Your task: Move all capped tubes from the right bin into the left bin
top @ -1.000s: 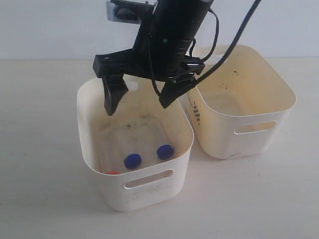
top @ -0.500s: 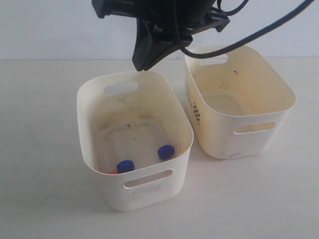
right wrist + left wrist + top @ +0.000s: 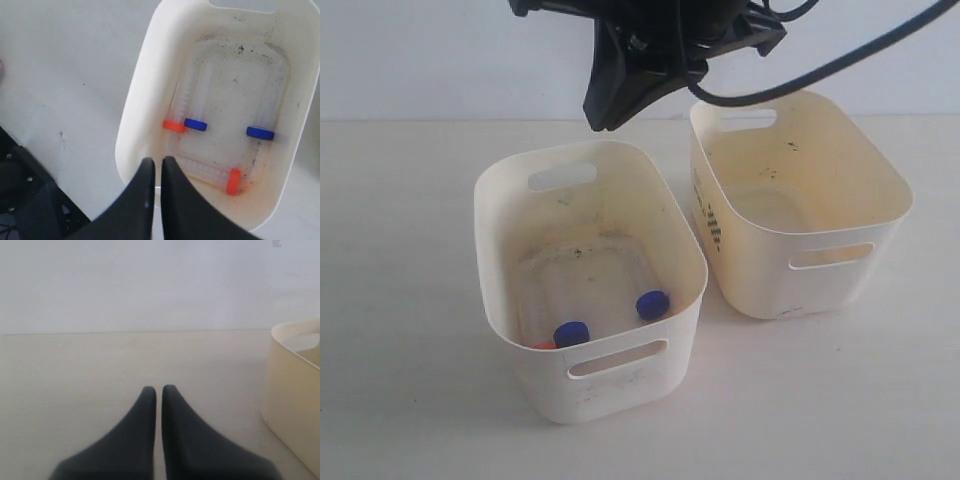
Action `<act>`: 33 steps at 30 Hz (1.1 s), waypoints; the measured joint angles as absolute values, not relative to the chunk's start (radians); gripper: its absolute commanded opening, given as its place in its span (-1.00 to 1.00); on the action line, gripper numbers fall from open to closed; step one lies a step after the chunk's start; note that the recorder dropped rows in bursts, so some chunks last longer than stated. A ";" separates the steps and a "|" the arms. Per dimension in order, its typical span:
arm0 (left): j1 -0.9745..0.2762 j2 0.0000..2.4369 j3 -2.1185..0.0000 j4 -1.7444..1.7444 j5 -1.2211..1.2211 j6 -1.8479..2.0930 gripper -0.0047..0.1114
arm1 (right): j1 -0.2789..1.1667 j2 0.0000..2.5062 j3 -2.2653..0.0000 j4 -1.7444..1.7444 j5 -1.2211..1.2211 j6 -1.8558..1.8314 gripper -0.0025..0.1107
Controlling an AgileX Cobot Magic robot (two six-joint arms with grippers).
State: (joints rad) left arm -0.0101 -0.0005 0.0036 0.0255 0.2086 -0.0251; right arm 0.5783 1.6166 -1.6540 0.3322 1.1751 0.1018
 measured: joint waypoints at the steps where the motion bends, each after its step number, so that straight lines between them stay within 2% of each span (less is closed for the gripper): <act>1: -0.010 0.000 0.004 0.025 0.209 -0.025 -0.84 | 0.581 1.611 -1.641 0.328 1.156 0.094 -0.89; 7: -0.010 0.000 0.004 0.025 0.209 -0.025 -0.84 | 0.621 1.466 -1.429 0.314 0.874 0.036 -0.89; 16: -0.010 0.000 0.004 0.025 0.209 -0.025 -0.84 | 0.616 1.094 -0.845 0.320 0.382 0.028 -0.89; 24: -0.010 0.000 0.004 0.025 0.209 -0.025 -0.84 | 0.399 0.795 -0.365 0.406 0.017 0.037 -0.89; 33: -0.010 0.000 0.004 0.025 0.209 -0.025 -0.84 | 0.128 0.323 -0.019 0.424 -0.045 0.043 -0.89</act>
State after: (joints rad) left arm -0.0101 -0.0005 0.0036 0.0255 0.2086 -0.0251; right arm 0.1284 0.3232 -0.0188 0.4237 -0.0447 0.0433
